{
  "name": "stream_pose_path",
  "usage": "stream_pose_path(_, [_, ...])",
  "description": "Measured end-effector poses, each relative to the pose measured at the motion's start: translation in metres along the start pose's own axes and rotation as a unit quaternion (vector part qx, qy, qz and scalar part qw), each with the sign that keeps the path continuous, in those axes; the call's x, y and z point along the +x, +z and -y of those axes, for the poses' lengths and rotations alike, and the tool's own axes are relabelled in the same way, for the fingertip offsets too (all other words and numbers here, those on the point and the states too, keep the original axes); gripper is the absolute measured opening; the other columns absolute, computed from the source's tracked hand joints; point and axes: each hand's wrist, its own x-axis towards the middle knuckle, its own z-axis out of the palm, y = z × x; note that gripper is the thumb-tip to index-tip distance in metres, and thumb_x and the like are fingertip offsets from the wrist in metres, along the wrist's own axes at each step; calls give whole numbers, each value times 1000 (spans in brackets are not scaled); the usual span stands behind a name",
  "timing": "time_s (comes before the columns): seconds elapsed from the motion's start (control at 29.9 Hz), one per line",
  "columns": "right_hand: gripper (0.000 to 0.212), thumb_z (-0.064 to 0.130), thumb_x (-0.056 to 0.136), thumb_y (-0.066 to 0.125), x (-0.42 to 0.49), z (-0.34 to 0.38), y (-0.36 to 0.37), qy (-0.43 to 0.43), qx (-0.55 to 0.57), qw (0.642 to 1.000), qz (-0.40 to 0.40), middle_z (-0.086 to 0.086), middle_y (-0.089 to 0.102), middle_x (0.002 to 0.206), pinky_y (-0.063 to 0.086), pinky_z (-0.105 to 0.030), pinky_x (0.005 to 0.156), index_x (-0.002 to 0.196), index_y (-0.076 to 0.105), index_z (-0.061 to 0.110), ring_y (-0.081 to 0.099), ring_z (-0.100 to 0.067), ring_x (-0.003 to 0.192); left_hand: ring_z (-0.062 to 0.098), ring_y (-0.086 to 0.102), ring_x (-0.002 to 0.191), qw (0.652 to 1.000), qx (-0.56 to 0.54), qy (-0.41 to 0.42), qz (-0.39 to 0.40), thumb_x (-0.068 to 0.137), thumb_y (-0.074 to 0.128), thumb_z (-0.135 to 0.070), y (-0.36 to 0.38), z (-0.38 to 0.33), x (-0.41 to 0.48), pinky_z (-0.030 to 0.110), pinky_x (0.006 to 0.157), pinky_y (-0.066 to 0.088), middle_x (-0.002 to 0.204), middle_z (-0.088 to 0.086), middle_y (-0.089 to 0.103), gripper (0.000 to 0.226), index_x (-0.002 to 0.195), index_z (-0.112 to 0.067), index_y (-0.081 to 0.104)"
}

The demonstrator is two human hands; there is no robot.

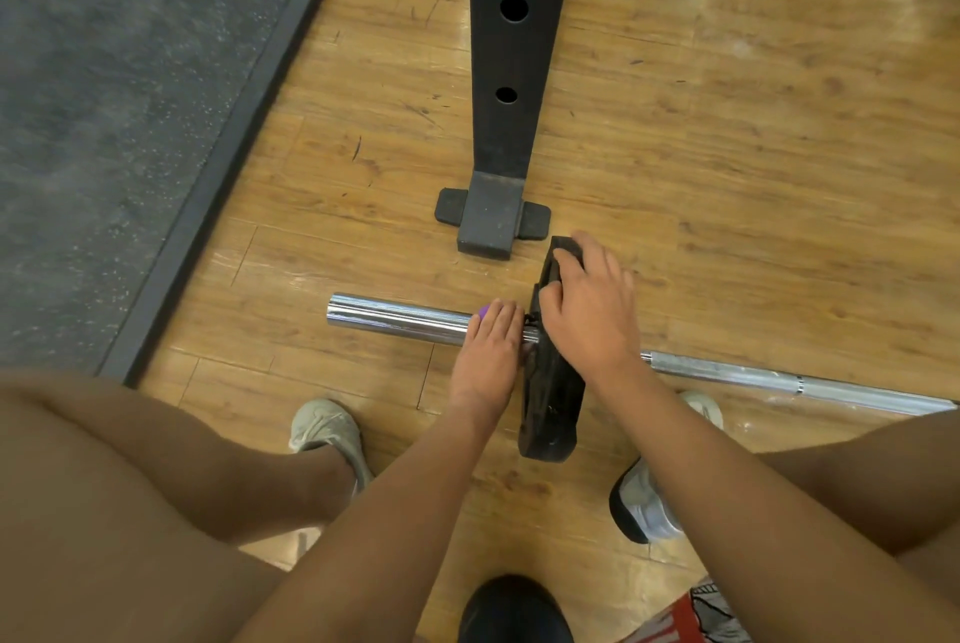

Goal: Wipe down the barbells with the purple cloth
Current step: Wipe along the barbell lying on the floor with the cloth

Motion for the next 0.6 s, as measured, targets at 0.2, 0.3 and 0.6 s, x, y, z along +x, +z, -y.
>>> stream_pose_path(0.2, [40,24,97,46,-5,0,1,-5,-20,1000,-6,-5,58,119,35,-40,100,132,62,12,49,-24,115,26,4,156,999,30,22,2,110,30,-27,4,3,-10,42,127,3,168,11,13,57,161,-8,11])
stream_pose_path(0.3, [52,24,101,40,-11,-6,6,-30,2,999,40,-10,45,151,18,-40,124,150,44,7,33,-25,144,26,-2,156,997,59,52,5,109,33,-27,10,10,-27,42,126,-1,169,12,3,65,160,-7,-1])
stream_pose_path(0.6, [70,38,99,8,-61,0,8,-39,8,994,105,-10,11,168,-6,-34,125,160,17,6,2,-20,156,19,-10,155,992,64,103,42,108,30,-13,11,24,-46,33,123,-10,169,6,-10,64,160,-12,-8])
